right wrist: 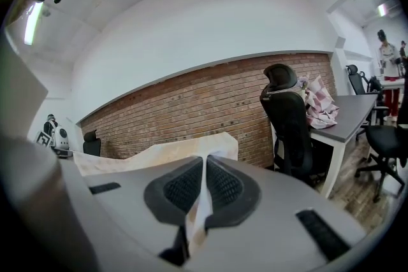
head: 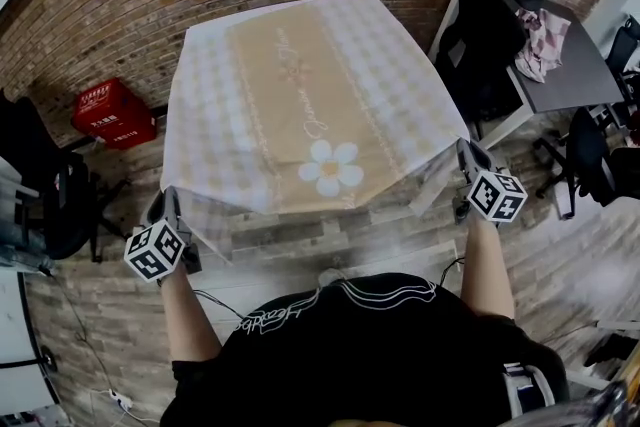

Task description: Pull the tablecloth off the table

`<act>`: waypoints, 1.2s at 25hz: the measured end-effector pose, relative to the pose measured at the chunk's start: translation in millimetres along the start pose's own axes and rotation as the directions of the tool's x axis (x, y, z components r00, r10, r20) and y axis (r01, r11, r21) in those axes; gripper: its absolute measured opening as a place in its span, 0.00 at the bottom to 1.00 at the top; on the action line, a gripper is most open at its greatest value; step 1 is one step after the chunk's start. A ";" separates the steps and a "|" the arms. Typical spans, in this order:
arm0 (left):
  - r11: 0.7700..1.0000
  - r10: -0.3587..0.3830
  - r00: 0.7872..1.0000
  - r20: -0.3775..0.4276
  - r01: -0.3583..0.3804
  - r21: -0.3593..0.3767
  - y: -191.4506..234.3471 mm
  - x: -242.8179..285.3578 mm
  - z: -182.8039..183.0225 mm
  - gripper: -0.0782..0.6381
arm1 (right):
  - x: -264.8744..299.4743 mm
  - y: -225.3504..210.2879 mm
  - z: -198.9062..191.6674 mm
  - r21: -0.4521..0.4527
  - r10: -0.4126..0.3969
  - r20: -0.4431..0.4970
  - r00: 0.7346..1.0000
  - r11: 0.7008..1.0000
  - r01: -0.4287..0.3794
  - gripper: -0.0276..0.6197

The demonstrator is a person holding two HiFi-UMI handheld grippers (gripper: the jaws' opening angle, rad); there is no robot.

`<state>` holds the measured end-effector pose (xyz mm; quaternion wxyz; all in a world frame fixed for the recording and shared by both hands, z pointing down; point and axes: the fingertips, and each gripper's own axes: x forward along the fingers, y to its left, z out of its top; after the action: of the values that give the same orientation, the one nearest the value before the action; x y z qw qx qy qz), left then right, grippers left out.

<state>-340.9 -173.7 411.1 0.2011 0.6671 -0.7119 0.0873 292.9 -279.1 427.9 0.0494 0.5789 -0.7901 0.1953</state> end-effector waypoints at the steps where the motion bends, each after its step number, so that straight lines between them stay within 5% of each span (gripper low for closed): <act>1: 1.000 -0.004 1.000 0.000 0.004 0.000 0.9 -2.7 -0.5 0.13 | -4.3 1.9 -1.9 0.003 -0.003 0.000 1.000 1.000 0.003 0.04; 30: 0.995 -0.096 0.995 0.017 0.096 0.007 9.6 -108.5 -44.4 0.13 | -138.7 51.5 -47.9 0.003 -0.037 0.032 0.999 0.999 0.037 0.04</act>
<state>-339.6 -56.1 409.0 0.1967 0.7020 -0.6805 0.0737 282.7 -124.4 416.8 0.0396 0.5964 -0.7798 0.1859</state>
